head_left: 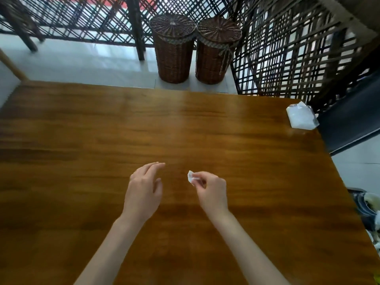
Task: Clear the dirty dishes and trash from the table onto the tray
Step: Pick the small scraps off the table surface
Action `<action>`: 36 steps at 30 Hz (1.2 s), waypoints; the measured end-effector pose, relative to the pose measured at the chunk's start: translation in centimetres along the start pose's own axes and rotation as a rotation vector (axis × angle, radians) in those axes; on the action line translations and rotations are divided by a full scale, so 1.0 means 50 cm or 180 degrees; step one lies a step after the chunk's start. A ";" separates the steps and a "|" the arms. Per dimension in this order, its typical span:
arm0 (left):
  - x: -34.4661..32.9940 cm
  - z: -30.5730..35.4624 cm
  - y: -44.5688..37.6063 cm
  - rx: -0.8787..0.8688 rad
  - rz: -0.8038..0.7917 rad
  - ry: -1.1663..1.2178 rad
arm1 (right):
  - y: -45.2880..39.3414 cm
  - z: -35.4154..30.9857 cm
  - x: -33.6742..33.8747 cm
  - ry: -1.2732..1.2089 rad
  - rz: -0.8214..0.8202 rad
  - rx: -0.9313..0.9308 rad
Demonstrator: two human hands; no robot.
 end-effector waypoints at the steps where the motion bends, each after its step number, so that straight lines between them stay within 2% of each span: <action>1: -0.013 -0.014 -0.021 0.0040 0.0055 -0.0020 | -0.034 -0.004 -0.014 0.0015 -0.0023 0.0118; 9: -0.107 -0.104 -0.154 0.0223 0.0342 -0.0206 | -0.269 -0.010 -0.147 0.0292 -0.0116 0.0789; 18: -0.134 -0.165 -0.224 0.0277 0.0489 -0.0634 | -0.429 -0.028 -0.235 0.0845 0.0392 0.1515; 22: -0.140 -0.164 -0.223 0.0270 0.0417 -0.0699 | -0.483 -0.066 -0.281 0.1120 0.0118 0.1878; 27: -0.137 -0.159 -0.224 0.0379 0.0342 -0.0675 | -0.526 -0.085 -0.291 0.1418 -0.0148 0.1882; 36: -0.139 -0.159 -0.225 0.0365 0.0379 -0.0627 | -0.563 -0.041 -0.229 0.1775 0.0169 0.1544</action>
Point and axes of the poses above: each hand's wrist, its own y-axis away from the middle knuckle, its own x-axis out of the back of the hand, z = x × y, the point moved 5 cm from there along -y, towards the middle knuckle, and after that the axes turned 2 degrees about x, right-handed, at the moved point
